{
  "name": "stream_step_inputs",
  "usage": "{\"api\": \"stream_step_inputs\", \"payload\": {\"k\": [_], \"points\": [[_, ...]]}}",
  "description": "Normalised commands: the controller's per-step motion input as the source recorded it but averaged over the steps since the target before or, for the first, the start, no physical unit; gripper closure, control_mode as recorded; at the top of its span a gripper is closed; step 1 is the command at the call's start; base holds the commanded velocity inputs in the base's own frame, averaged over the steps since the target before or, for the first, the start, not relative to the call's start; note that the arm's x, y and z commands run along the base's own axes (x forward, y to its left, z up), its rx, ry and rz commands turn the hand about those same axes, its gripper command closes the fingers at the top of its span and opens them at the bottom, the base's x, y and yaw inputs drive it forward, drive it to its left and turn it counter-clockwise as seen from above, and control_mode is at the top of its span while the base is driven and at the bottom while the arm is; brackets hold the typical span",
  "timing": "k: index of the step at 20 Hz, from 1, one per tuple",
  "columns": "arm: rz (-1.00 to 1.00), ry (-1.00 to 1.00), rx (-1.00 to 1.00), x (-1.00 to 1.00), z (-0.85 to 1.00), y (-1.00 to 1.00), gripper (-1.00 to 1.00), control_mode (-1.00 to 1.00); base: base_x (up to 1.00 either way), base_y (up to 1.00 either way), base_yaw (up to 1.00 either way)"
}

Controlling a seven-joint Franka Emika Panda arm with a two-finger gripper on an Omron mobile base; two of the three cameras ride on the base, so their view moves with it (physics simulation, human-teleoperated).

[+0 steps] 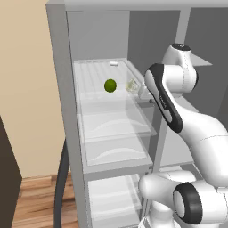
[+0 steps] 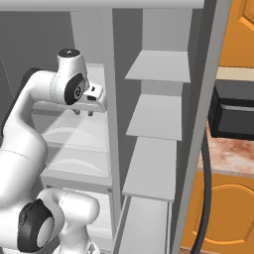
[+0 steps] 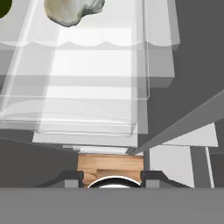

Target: Take the lime and garlic from the fridge shelf and place them in the freezer drawer to begin freezing them.

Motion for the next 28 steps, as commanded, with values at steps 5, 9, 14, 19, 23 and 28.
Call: {"api": "stream_step_inputs", "payload": {"k": [5,9,14,19,23,28], "points": [[0.0,0.0,0.0,0.0,0.0,0.0,-1.0,-1.0,0.0,0.0,0.0],[0.0,0.0,0.0,0.0,0.0,0.03,-1.0,-1.0,0.0,0.0,0.0],[-0.05,-0.1,-0.07,0.27,0.11,0.7,-1.0,-1.0,0.0,0.0,0.0],[-0.03,-0.16,0.0,0.17,0.42,0.56,-1.0,-1.0,0.0,0.0,0.0],[-0.03,-0.07,0.0,0.29,0.36,0.33,-1.0,-1.0,0.0,0.0,0.0],[-0.03,-0.05,0.05,0.35,0.05,0.08,-1.0,-1.0,0.0,0.0,0.0]]}}
